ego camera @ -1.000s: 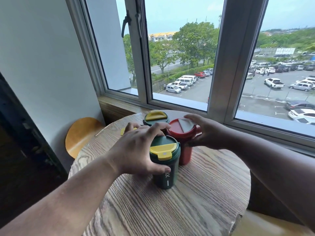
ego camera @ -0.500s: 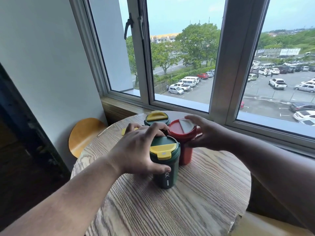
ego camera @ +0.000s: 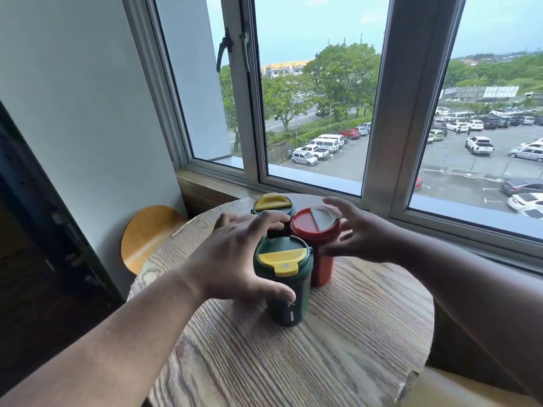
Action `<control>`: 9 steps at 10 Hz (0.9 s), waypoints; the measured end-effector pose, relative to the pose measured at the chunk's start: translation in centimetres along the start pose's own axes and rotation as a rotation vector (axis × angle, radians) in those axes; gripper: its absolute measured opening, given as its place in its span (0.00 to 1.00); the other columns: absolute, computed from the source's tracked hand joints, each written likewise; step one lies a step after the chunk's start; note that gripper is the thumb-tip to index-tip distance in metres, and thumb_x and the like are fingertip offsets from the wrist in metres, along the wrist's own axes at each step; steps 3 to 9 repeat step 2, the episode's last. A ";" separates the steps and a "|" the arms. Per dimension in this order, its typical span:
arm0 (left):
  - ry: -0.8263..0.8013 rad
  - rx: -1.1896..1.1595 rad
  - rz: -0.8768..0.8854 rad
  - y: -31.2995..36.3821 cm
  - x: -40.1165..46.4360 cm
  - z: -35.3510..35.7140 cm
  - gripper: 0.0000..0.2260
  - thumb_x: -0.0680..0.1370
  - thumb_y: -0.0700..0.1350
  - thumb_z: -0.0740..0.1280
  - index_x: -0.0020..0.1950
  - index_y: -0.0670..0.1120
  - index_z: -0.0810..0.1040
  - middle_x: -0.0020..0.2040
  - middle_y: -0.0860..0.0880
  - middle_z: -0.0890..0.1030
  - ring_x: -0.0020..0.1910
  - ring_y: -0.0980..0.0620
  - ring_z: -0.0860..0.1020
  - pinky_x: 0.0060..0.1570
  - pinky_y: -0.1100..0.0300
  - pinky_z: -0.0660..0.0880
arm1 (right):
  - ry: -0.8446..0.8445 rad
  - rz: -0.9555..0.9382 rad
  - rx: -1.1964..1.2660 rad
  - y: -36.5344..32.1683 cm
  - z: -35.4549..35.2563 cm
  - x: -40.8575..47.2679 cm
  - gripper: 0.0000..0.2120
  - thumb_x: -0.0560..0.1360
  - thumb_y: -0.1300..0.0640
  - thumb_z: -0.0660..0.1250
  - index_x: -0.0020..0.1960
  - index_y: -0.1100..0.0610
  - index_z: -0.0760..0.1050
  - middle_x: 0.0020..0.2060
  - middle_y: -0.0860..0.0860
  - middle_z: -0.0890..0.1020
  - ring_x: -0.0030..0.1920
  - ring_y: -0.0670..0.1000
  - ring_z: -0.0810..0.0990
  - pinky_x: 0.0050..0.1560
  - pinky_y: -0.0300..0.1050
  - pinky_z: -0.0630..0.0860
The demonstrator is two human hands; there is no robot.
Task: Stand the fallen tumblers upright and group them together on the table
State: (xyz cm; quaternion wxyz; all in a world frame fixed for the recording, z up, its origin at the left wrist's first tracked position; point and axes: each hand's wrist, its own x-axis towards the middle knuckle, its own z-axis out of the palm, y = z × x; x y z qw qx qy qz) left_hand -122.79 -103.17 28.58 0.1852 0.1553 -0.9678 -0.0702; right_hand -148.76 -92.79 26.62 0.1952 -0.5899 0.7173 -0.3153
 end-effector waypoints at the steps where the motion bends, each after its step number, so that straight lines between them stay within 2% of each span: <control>1: 0.121 -0.136 -0.016 -1.0 -1.2 -0.6 0.36 0.67 0.76 0.62 0.70 0.60 0.68 0.65 0.63 0.77 0.68 0.59 0.70 0.67 0.54 0.64 | 0.015 0.005 0.019 -0.5 -0.7 -0.8 0.48 0.62 0.37 0.75 0.76 0.43 0.57 0.64 0.49 0.74 0.60 0.48 0.76 0.60 0.48 0.76; 2: 0.384 -0.295 -0.109 -2.5 -3.4 -1.2 0.22 0.73 0.66 0.66 0.61 0.55 0.78 0.57 0.60 0.81 0.61 0.58 0.77 0.60 0.63 0.70 | 0.184 -0.001 0.075 0.0 -1.1 -2.6 0.35 0.68 0.42 0.72 0.72 0.47 0.65 0.59 0.45 0.76 0.57 0.45 0.77 0.53 0.37 0.76; 9: 0.384 -0.295 -0.109 -2.5 -3.4 -1.2 0.22 0.73 0.66 0.66 0.61 0.55 0.78 0.57 0.60 0.81 0.61 0.58 0.77 0.60 0.63 0.70 | 0.184 -0.001 0.075 0.0 -1.1 -2.6 0.35 0.68 0.42 0.72 0.72 0.47 0.65 0.59 0.45 0.76 0.57 0.45 0.77 0.53 0.37 0.76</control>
